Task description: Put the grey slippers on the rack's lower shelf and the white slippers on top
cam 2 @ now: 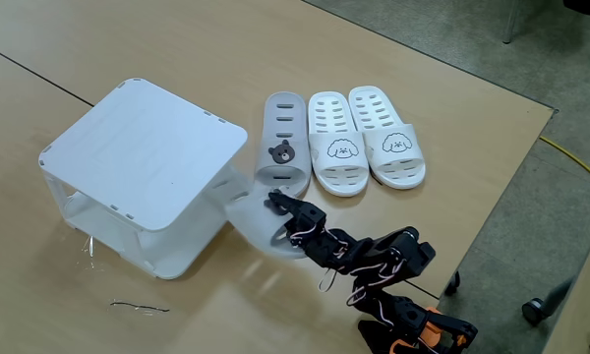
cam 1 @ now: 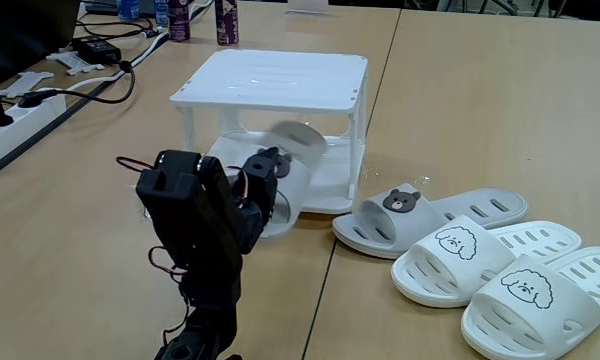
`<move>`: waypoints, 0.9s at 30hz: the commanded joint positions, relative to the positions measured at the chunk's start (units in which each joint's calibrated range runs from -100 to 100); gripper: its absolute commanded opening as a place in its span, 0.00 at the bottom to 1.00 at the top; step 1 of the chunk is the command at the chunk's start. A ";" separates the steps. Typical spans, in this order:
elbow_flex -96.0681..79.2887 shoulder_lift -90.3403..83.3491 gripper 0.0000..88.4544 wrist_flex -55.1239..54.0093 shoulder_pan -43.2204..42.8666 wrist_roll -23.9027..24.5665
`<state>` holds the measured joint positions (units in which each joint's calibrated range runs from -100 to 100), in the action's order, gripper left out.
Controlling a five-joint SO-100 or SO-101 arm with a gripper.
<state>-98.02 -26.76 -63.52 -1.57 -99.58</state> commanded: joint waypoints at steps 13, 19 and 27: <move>43.94 33.03 0.01 -0.24 -17.51 -0.42; 76.69 54.32 0.01 7.52 -16.11 -0.42; 114.31 72.32 0.01 24.26 -15.04 -0.42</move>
<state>-0.99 44.25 -42.75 -16.93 -99.58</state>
